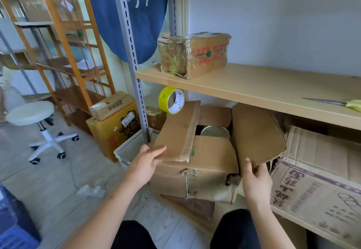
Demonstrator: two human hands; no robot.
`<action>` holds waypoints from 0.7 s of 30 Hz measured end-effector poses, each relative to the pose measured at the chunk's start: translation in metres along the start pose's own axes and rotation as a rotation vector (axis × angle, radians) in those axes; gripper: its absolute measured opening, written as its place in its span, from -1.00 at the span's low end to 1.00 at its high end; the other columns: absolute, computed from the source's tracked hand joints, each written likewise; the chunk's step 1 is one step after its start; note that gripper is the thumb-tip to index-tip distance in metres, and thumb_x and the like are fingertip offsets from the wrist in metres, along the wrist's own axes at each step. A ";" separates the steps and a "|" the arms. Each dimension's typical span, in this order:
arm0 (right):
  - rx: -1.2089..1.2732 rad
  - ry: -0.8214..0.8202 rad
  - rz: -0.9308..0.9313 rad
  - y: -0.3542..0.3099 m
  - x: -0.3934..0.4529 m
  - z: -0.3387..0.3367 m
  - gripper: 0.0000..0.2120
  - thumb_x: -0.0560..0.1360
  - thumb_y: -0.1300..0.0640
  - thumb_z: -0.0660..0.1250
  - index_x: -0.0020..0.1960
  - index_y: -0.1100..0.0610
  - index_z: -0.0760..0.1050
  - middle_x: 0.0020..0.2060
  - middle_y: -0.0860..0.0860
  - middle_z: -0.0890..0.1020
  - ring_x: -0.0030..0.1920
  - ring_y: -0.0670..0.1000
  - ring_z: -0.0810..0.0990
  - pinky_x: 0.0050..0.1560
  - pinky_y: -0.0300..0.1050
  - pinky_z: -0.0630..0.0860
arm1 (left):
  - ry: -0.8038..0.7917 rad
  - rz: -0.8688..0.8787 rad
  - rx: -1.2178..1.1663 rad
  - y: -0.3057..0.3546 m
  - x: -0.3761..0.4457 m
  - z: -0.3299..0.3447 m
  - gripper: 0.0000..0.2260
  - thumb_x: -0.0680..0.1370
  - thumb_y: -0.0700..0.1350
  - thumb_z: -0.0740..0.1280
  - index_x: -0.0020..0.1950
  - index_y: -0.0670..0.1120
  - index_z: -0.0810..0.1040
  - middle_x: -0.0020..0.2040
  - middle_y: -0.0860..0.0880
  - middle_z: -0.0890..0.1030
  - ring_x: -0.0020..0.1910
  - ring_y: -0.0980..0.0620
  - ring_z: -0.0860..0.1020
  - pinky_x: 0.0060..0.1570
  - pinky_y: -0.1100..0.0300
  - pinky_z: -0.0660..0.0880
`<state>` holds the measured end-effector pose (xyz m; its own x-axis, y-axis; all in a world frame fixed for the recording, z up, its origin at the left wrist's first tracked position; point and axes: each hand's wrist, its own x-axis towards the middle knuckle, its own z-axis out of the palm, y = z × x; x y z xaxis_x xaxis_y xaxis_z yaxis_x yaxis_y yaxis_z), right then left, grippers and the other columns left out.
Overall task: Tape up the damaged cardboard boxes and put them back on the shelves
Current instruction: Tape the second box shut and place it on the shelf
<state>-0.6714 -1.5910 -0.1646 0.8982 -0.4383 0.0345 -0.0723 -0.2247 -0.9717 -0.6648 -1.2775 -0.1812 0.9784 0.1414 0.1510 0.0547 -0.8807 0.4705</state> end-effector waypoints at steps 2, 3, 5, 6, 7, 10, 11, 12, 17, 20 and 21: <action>-0.056 0.050 -0.095 -0.001 -0.002 -0.001 -0.83 0.62 0.17 0.21 -0.15 0.12 0.43 -0.38 0.01 0.51 -0.31 0.14 0.52 -0.36 -0.14 0.34 | -0.006 0.023 0.007 0.003 -0.010 -0.002 -0.55 0.66 -0.12 0.24 0.47 0.30 0.36 0.05 0.06 0.35 -0.16 0.10 0.48 -0.01 0.17 0.52; -0.134 0.034 -0.161 0.000 -0.007 -0.003 -0.89 0.61 0.20 0.20 -0.07 0.13 0.46 -0.43 0.01 0.50 -0.37 0.12 0.52 -0.42 -0.17 0.34 | -0.006 0.030 0.005 0.004 -0.016 -0.002 -0.55 0.66 -0.13 0.24 0.47 0.30 0.35 0.04 0.06 0.36 -0.15 0.10 0.49 0.01 0.15 0.53; -0.354 -0.024 -0.288 0.002 -0.018 -0.006 -0.68 0.61 0.22 0.19 0.34 0.01 0.44 -0.44 -0.01 0.54 -0.49 -0.03 0.50 -0.55 -0.29 0.28 | -0.007 0.045 -0.007 0.004 -0.026 -0.002 -0.55 0.66 -0.14 0.23 0.47 0.28 0.35 0.05 0.06 0.37 -0.10 0.08 0.51 0.06 0.09 0.54; -0.460 -0.068 -0.347 0.005 -0.023 -0.009 -0.50 0.61 0.23 0.20 0.49 -0.12 0.29 -0.36 -0.01 0.61 -0.50 -0.09 0.50 -0.57 -0.38 0.23 | -0.012 0.052 -0.015 0.003 -0.032 -0.001 -0.55 0.66 -0.14 0.23 0.48 0.27 0.35 0.05 0.05 0.37 -0.07 0.07 0.51 0.09 0.07 0.53; -0.553 -0.111 -0.385 0.006 -0.026 -0.012 -0.37 0.60 0.24 0.21 0.55 -0.21 0.14 -0.20 0.01 0.67 -0.46 -0.11 0.52 -0.57 -0.42 0.20 | -0.018 0.057 -0.021 0.003 -0.038 0.000 -0.55 0.66 -0.14 0.22 0.49 0.25 0.35 0.05 0.04 0.37 -0.06 0.07 0.50 0.11 0.07 0.52; -0.734 -0.186 -0.477 0.003 -0.026 -0.022 -0.26 0.58 0.30 0.21 0.57 -0.25 0.02 0.38 -0.07 0.50 -0.15 -0.06 0.65 -0.45 -0.44 0.31 | -0.014 0.077 -0.012 0.008 -0.054 0.001 -0.55 0.67 -0.12 0.22 0.51 0.25 0.31 0.05 0.04 0.36 -0.11 0.10 0.48 -0.02 0.16 0.52; -0.781 -0.198 -0.485 0.002 -0.025 -0.025 -0.23 0.57 0.32 0.21 0.57 -0.25 0.00 0.44 -0.09 0.42 -0.07 -0.04 0.66 -0.38 -0.39 0.40 | -0.007 0.084 -0.008 0.011 -0.057 0.000 -0.55 0.67 -0.11 0.21 0.51 0.25 0.30 0.04 0.05 0.36 -0.13 0.11 0.48 -0.07 0.18 0.52; -0.820 -0.200 -0.491 0.001 -0.024 -0.027 -0.20 0.55 0.34 0.21 0.57 -0.25 -0.02 0.46 -0.09 0.40 -0.03 -0.03 0.66 -0.31 -0.31 0.48 | 0.002 0.089 -0.007 0.014 -0.058 -0.001 -0.56 0.67 -0.10 0.21 0.51 0.26 0.29 0.04 0.05 0.36 -0.15 0.11 0.47 -0.12 0.19 0.51; -1.001 -0.218 -0.540 -0.001 -0.009 -0.035 -0.20 0.56 0.32 0.21 0.58 -0.23 -0.05 0.51 -0.09 0.32 0.08 -0.02 0.64 -0.15 -0.19 0.61 | -0.014 0.090 -0.020 0.032 -0.040 0.004 -0.55 0.67 -0.12 0.20 0.50 0.27 0.29 0.13 0.05 0.38 -0.13 0.14 0.47 -0.15 0.30 0.45; -1.018 -0.335 -0.555 0.005 0.005 -0.039 -0.34 0.63 0.19 0.16 0.58 -0.23 -0.03 0.56 -0.13 0.17 0.46 0.00 0.36 0.14 -0.17 0.57 | -0.059 0.074 -0.090 0.045 -0.019 0.016 -0.55 0.68 -0.13 0.18 0.51 0.28 0.29 0.26 0.03 0.37 0.06 0.08 0.53 0.09 0.21 0.50; -1.007 -0.371 -0.562 0.006 0.009 -0.040 -0.39 0.66 0.14 0.14 0.58 -0.23 -0.03 0.57 -0.13 0.14 0.53 0.00 0.23 0.23 -0.17 0.52 | -0.069 0.059 -0.098 0.047 -0.010 0.019 -0.54 0.69 -0.13 0.17 0.51 0.29 0.28 0.28 0.03 0.37 0.06 0.08 0.53 0.09 0.18 0.51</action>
<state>-0.6810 -1.6313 -0.1606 0.9704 0.1773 0.1640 0.2112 -0.9523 -0.2203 -0.6679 -1.3294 -0.1773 0.9909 0.0565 0.1223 -0.0196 -0.8378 0.5457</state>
